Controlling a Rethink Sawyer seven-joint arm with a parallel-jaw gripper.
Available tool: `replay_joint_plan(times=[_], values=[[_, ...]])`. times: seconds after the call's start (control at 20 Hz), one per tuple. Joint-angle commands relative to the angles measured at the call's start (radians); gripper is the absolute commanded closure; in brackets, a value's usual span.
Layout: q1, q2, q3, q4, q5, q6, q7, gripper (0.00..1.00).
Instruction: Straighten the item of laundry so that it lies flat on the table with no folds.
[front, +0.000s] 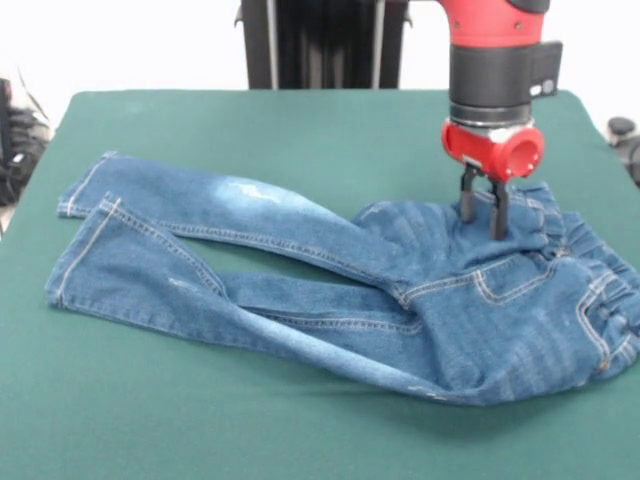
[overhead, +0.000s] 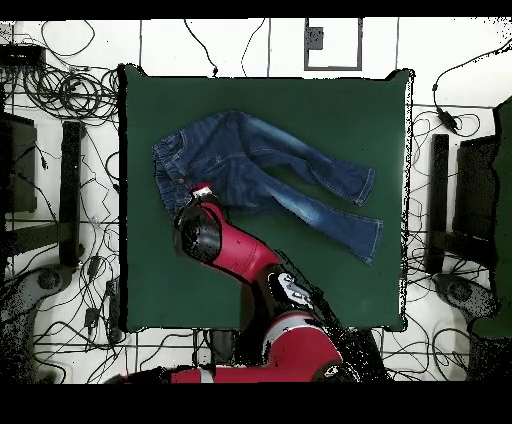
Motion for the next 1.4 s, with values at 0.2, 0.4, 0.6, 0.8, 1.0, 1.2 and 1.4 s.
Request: replay_joint_plan(times=[0.2,0.4,0.6,0.8,1.0,1.2,1.4], values=[[0.032,0.076,0.099,0.056,0.010,0.008,0.199,0.00],[0.098,0.065,0.021,0.038,0.068,0.076,0.176,1.00],[0.084,0.063,0.015,0.048,0.066,0.090,0.179,1.00],[0.044,0.053,0.033,0.081,0.032,0.089,0.179,1.00],[0.040,0.015,0.036,0.136,0.031,0.099,0.198,1.00],[-0.001,0.019,0.084,0.182,0.003,0.073,0.215,1.00],[-0.022,0.050,0.122,0.207,-0.011,0.016,0.245,1.00]])
